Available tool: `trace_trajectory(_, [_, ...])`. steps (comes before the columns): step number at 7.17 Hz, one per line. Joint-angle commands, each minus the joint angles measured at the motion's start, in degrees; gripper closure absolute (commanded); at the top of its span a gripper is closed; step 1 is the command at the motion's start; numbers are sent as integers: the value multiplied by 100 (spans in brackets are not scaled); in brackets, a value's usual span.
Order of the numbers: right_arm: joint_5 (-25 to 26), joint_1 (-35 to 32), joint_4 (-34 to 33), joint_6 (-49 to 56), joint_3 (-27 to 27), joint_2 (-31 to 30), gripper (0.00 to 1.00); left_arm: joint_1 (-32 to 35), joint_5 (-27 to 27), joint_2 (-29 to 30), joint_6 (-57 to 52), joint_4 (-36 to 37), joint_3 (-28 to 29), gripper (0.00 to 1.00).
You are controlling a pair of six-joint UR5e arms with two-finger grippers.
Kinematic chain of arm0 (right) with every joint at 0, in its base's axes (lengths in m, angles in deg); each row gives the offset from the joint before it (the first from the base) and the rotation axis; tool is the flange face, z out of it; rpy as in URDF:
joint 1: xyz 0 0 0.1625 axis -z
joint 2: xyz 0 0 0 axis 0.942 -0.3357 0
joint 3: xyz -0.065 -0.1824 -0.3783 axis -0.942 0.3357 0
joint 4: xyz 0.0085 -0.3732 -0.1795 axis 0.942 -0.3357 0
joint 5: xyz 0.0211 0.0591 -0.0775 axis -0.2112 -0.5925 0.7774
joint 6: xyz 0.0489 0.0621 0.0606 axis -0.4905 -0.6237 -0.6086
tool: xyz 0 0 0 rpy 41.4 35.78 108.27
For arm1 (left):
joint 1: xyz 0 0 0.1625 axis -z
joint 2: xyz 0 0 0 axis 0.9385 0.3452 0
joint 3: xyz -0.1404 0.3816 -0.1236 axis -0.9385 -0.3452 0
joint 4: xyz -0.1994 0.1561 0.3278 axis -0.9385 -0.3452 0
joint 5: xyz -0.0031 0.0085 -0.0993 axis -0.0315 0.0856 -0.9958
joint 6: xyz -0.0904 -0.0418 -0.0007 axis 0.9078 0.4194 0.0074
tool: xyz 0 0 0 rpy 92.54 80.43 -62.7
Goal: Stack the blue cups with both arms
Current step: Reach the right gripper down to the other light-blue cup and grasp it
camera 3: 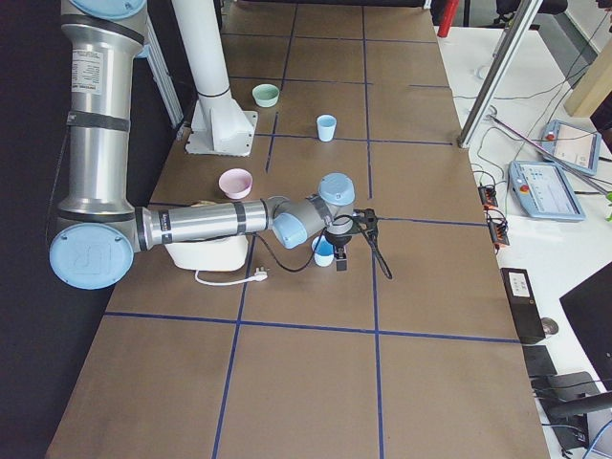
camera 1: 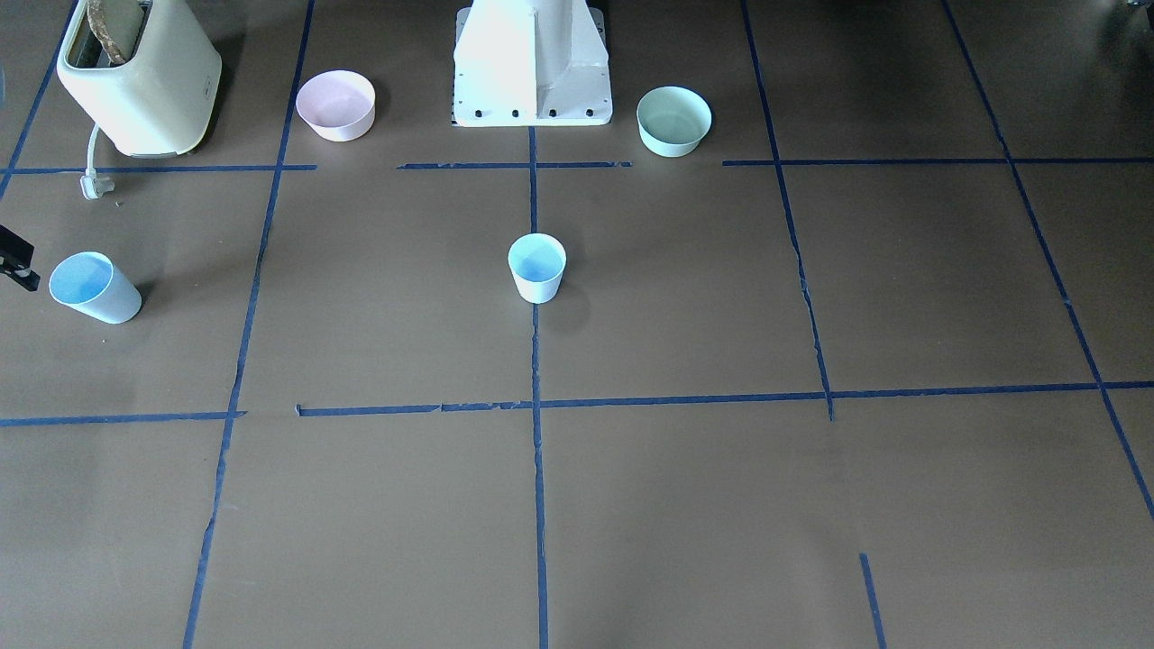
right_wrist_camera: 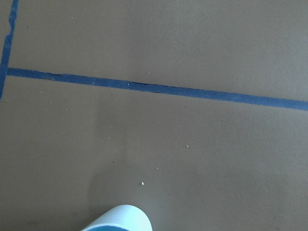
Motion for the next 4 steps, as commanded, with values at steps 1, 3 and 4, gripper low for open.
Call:
trace_trajectory(1, [19,150,261,-102,34,-228,0,0,0,-3,2,0,-3,0])
trace_trajectory(3, [45,387,261,-110,130,-255,1,0,0,-3,-6,0,-20,0])
trace_trajectory(4, [202,510,261,-110,157,-246,1,0,-166,-12,-7,0,-12,0])
